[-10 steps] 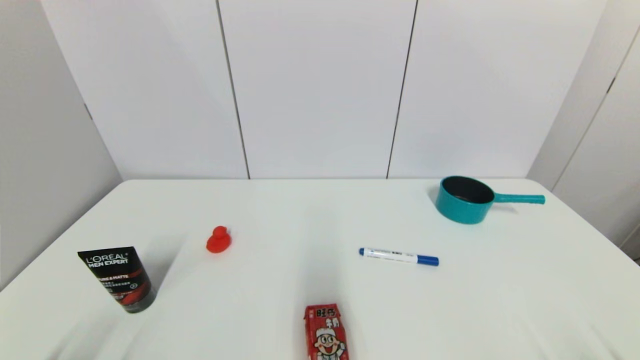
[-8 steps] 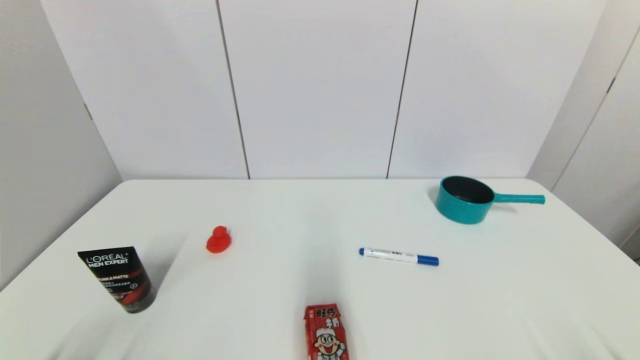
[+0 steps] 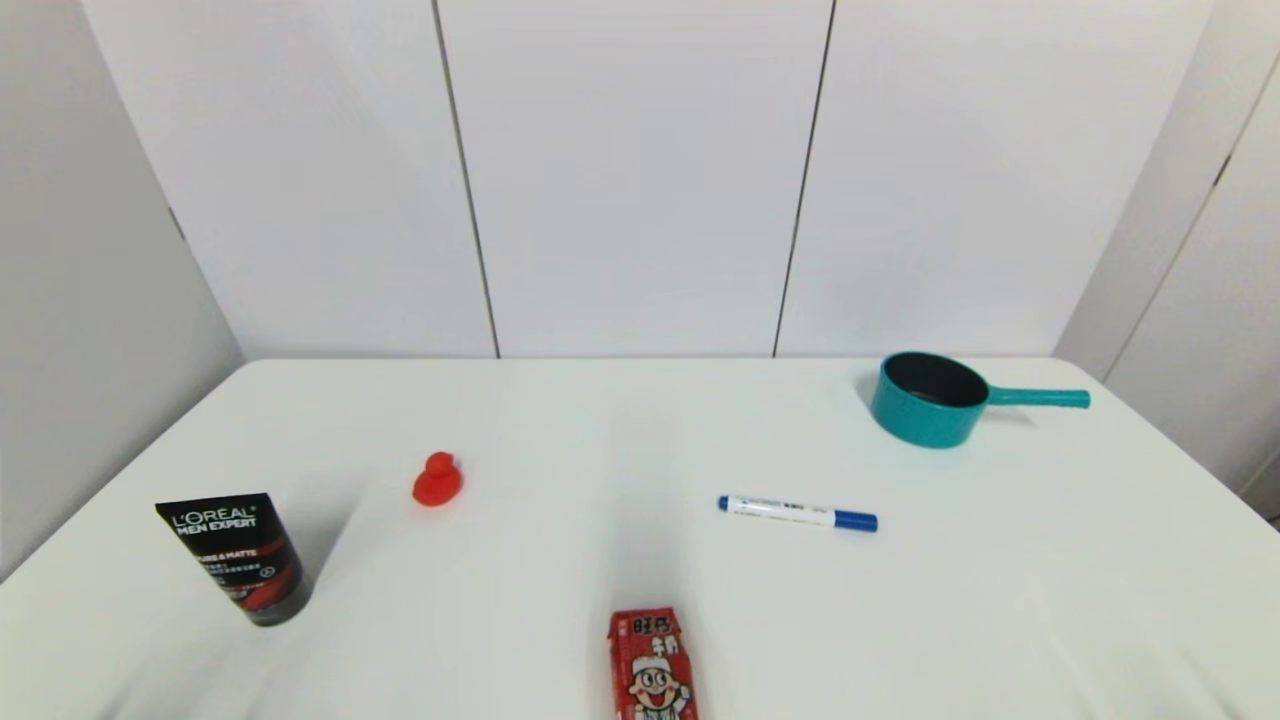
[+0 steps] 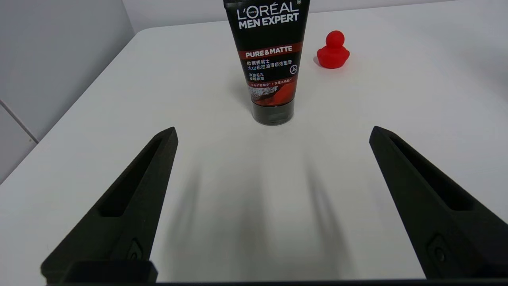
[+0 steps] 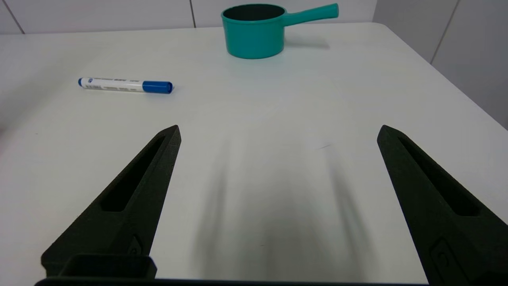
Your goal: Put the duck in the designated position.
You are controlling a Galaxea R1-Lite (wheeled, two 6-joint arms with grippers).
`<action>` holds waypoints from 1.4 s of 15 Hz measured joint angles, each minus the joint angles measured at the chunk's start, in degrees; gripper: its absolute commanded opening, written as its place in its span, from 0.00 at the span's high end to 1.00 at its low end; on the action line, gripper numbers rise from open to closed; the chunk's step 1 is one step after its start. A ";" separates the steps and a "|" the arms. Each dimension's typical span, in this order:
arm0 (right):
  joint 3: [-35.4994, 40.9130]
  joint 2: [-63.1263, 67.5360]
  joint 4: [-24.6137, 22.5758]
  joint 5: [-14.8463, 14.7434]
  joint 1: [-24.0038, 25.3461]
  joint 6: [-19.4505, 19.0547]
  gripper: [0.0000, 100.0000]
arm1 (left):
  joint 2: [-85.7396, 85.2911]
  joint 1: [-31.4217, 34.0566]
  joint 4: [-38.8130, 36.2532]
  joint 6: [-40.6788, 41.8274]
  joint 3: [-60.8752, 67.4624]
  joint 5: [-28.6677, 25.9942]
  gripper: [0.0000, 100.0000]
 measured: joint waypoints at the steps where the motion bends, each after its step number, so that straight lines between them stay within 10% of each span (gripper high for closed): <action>1: 0.00 0.00 -0.02 0.00 0.00 0.00 0.00 | 0.00 0.00 0.02 0.02 0.00 0.00 0.00; 21: 0.00 0.00 0.00 -0.02 0.00 0.02 0.00 | 17.32 -0.93 0.00 0.71 -15.48 -0.02 0.00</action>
